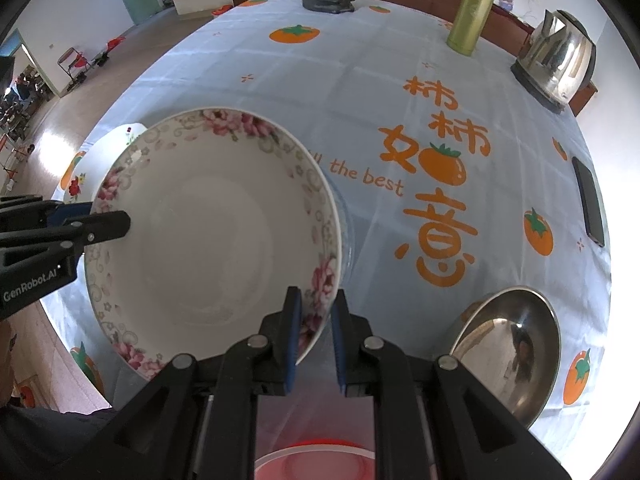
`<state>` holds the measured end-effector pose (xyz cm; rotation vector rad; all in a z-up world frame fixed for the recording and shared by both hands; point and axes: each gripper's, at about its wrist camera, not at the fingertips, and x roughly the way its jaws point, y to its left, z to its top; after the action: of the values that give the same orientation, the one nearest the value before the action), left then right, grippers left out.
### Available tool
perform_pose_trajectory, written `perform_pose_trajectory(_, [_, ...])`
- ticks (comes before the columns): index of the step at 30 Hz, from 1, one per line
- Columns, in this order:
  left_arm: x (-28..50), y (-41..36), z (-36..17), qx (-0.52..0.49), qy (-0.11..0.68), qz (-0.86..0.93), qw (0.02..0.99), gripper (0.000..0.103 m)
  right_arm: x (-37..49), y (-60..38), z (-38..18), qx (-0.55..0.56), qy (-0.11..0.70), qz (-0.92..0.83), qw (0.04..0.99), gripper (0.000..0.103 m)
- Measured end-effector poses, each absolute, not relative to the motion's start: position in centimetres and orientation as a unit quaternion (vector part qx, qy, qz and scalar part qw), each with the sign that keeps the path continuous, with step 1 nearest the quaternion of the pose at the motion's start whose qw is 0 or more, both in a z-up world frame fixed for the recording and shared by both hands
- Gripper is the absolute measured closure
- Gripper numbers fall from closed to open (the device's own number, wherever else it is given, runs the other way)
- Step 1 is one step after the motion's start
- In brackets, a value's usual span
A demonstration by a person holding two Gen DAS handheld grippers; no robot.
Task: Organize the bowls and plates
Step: 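Lift the pink-floral plate with both grippers over the blue-patterned plate, then lower the pink-floral plate onto the blue-patterned plate with both grippers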
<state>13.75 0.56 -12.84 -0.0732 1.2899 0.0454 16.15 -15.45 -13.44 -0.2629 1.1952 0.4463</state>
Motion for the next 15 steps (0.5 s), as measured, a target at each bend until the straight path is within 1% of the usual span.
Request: perform_pose_trajectory(15, [13.87,0.69,-13.16,-0.037,0.599,0.025,0.799,0.082,16.83,-14.93,-13.84,-0.132,0.56,0.202,0.793,0.088])
